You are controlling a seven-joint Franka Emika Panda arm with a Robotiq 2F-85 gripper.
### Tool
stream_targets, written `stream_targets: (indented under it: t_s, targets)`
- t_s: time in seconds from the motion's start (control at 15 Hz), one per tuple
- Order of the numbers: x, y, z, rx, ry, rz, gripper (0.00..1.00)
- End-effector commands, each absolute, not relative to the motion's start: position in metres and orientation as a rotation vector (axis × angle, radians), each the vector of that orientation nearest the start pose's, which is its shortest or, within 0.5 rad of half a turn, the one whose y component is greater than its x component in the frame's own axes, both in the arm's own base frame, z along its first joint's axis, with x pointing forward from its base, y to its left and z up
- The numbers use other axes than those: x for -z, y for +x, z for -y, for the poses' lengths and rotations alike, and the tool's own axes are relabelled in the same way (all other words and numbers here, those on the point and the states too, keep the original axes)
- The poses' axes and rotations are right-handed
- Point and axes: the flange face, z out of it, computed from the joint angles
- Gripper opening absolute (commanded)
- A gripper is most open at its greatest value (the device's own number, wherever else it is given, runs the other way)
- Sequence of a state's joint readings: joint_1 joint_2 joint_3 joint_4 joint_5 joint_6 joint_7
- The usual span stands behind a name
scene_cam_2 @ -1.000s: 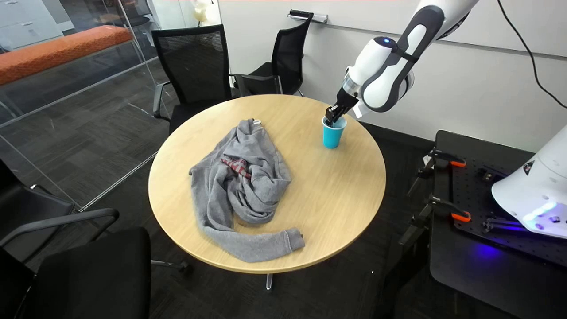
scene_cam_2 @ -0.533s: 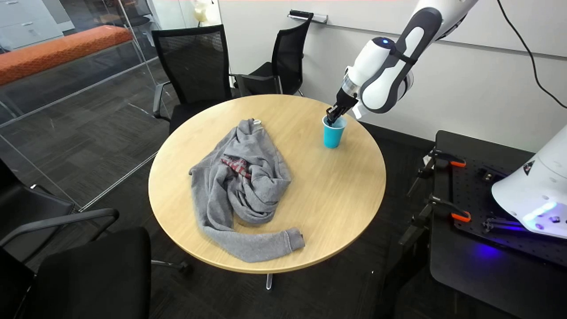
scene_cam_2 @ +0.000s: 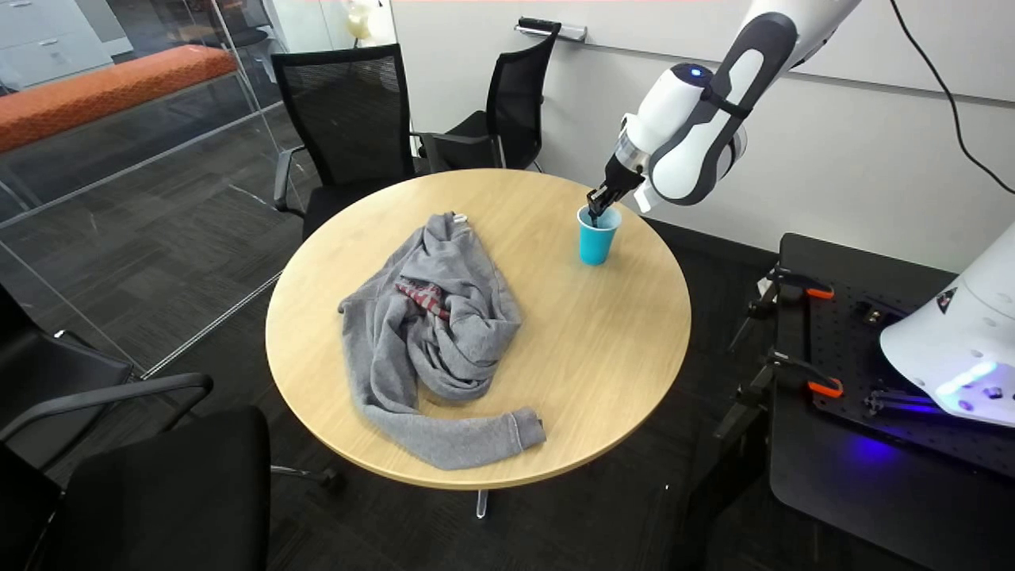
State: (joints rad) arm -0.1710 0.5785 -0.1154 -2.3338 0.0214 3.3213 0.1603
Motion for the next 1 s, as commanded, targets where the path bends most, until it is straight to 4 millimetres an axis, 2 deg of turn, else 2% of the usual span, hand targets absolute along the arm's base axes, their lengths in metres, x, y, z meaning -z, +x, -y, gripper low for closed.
stream_targets:
  t_s: [0.0, 0.4, 0.47, 0.53, 0.93]
  targets:
    - [-0.163, 0.486, 0.147, 0.73, -3.09, -0.661, 0.03]
    - [-0.199, 0.453, 0.144, 0.903, -3.089, -0.683, 0.03]
    - [-0.219, 0.46, 0.147, 0.927, -3.084, -0.697, 0.03]
    - [-0.226, 0.457, 0.148, 0.953, -3.084, -0.703, 0.03]
    - [-0.303, 0.468, 0.147, 1.198, -3.018, -0.667, 0.03]
